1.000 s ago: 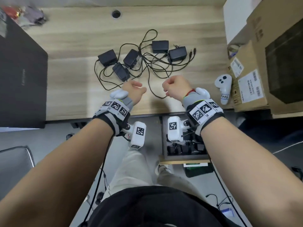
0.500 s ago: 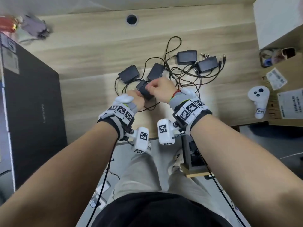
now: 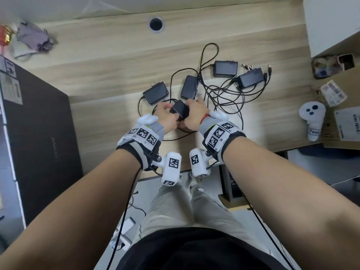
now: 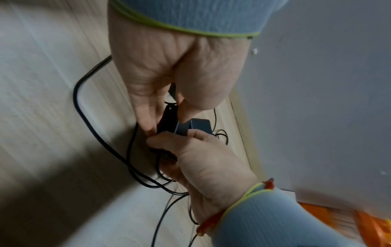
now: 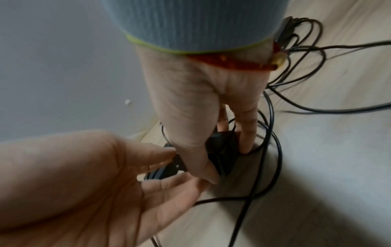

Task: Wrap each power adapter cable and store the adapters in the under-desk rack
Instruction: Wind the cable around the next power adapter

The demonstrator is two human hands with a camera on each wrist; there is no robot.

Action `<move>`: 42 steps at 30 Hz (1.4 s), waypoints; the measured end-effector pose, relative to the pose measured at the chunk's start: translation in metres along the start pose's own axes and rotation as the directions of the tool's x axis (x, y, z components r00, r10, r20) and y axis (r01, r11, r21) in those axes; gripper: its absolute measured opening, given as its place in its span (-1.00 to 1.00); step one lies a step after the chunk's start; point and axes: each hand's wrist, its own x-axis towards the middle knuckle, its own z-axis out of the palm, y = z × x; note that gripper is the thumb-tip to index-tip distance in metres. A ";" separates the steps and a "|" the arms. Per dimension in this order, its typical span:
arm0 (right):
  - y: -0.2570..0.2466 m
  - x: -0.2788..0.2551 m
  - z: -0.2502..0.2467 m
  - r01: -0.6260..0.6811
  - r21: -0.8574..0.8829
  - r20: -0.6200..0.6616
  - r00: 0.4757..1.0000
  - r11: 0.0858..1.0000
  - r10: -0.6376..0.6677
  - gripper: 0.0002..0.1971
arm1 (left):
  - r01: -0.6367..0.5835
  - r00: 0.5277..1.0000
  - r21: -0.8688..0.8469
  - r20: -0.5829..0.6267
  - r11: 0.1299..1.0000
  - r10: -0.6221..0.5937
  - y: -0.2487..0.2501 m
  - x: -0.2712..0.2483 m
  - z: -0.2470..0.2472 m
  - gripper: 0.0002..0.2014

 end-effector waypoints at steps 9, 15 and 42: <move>-0.002 -0.074 -0.085 0.404 0.289 -0.237 0.909 0.868 -0.344 -0.43 | -0.130 0.990 -0.283 0.008 0.950 0.138 0.056 -0.084 -0.018 -0.74; -0.035 -0.128 -0.150 0.657 0.301 -0.402 0.744 0.691 -0.533 -0.35 | -0.276 0.952 -0.238 0.067 0.931 0.299 0.112 -0.151 -0.032 -0.50; -0.106 -0.156 -0.179 0.710 0.441 -0.400 0.703 0.549 -0.588 -0.78 | -0.485 0.835 -0.156 0.210 0.861 0.509 0.209 -0.237 -0.106 -0.88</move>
